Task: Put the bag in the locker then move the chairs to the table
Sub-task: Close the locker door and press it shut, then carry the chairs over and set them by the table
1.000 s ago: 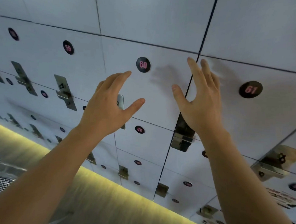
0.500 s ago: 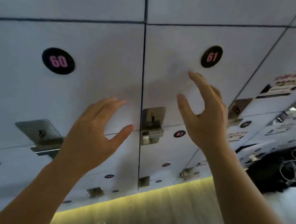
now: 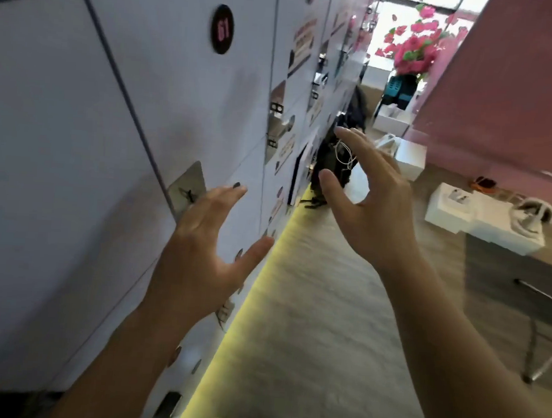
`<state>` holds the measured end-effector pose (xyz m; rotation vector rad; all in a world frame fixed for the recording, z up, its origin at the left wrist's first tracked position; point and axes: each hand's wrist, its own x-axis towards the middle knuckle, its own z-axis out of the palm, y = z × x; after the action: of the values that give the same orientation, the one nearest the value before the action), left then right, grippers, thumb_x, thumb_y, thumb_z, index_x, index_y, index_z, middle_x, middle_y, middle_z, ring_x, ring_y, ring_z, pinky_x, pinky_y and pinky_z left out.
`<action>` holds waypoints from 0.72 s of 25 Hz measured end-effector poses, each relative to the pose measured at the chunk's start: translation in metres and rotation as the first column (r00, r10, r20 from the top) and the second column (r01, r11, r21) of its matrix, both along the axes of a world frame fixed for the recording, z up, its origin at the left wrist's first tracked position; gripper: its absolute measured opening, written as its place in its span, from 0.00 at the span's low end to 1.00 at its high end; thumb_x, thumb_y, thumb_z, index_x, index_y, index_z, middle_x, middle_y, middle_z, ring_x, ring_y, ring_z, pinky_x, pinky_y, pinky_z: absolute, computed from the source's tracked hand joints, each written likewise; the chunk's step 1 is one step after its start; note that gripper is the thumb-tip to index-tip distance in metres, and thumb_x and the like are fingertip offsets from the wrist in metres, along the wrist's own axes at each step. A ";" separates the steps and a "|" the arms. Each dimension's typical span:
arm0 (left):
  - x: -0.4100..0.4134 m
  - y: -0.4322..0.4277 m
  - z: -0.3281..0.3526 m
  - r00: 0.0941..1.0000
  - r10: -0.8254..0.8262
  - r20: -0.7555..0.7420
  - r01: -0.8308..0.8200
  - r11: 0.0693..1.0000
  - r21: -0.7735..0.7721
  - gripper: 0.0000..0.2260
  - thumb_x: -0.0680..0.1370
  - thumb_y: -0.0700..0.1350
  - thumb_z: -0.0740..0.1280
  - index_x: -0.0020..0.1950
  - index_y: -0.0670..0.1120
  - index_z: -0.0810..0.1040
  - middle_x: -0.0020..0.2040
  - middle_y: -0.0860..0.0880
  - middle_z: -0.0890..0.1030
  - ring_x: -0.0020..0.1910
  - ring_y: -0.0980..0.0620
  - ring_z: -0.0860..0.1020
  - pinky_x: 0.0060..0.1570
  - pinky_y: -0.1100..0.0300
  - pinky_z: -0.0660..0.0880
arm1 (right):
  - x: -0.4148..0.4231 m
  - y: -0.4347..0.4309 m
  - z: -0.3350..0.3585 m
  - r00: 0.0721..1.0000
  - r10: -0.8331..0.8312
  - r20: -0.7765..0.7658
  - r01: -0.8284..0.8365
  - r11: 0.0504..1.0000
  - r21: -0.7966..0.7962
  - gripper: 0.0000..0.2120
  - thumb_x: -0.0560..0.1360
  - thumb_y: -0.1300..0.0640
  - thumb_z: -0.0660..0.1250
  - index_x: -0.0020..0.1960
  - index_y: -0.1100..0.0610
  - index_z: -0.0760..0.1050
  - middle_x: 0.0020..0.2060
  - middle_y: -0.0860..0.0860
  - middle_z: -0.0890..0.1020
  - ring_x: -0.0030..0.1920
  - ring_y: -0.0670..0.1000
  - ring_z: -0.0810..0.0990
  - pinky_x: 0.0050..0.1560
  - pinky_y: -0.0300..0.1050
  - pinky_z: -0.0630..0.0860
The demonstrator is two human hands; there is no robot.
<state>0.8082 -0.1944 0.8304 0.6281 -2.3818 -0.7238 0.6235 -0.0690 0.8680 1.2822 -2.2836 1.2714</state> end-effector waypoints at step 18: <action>-0.052 0.206 -0.047 0.619 -0.785 0.036 0.777 0.618 0.117 0.39 0.73 0.67 0.65 0.78 0.50 0.61 0.74 0.45 0.68 0.69 0.44 0.70 0.66 0.47 0.68 | 0.204 0.286 -0.066 0.429 -0.864 0.263 0.857 0.481 0.185 0.29 0.76 0.48 0.67 0.75 0.46 0.63 0.75 0.52 0.66 0.75 0.49 0.62 0.73 0.44 0.59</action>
<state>0.7562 0.0118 0.7833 -0.4514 -2.6808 -1.1787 0.8274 0.2168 0.8023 -0.2710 -2.5485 1.0428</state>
